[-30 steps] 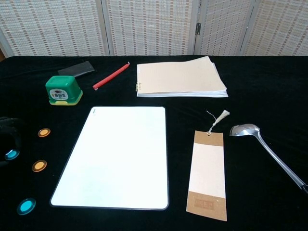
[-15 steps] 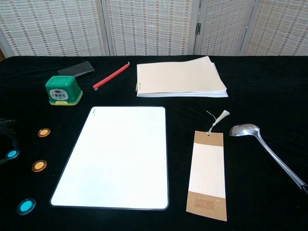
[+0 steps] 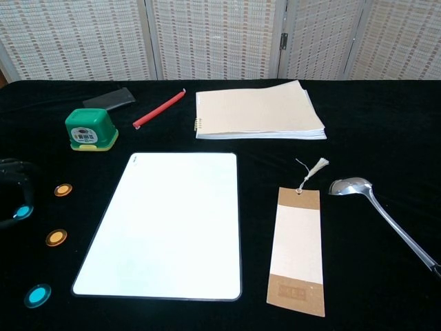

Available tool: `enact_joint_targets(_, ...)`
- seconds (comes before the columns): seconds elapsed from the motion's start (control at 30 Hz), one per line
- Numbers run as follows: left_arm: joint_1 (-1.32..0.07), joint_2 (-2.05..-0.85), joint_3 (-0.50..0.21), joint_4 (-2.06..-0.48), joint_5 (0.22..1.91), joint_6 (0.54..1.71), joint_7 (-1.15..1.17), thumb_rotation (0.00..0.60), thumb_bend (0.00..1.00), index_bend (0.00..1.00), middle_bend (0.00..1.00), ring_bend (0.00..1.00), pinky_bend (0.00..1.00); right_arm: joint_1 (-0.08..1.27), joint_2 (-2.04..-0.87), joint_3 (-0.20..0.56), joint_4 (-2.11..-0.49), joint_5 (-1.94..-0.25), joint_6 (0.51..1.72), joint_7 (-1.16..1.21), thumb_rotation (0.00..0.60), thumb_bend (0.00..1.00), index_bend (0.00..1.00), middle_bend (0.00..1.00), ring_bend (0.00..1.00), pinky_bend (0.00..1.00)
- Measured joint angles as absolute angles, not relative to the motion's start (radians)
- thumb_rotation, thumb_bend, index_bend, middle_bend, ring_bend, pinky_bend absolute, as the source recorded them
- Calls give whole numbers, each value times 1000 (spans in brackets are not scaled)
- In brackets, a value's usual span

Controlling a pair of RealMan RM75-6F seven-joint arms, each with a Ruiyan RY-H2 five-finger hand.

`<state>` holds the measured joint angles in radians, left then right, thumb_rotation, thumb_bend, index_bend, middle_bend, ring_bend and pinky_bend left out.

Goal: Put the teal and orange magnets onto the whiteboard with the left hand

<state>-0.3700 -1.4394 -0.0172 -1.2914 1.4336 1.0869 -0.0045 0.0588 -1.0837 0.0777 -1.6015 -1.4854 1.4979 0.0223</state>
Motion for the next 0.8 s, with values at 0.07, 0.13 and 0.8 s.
enact_joint_targets(0.07,-391,-1429,-27,-1323,1443,1083,2,600,422,520,158,33,0,59,-1083,78,-1601,-1485,1497,24,600,268,0,0,0,0)
enact_joint_targets(0.13,-415,-1423,-36,-1348,1450,1072,11,600,422,519,158,30,0,60,-1082,79,-1600,-1485,1496,25,600,268,0,0,0,0)
enact_joint_targets(0.8,-661,-1568,-141,-1366,1364,860,175,600,421,497,158,12,0,48,-1072,81,-1586,-1468,1501,46,600,268,0,0,0,0)
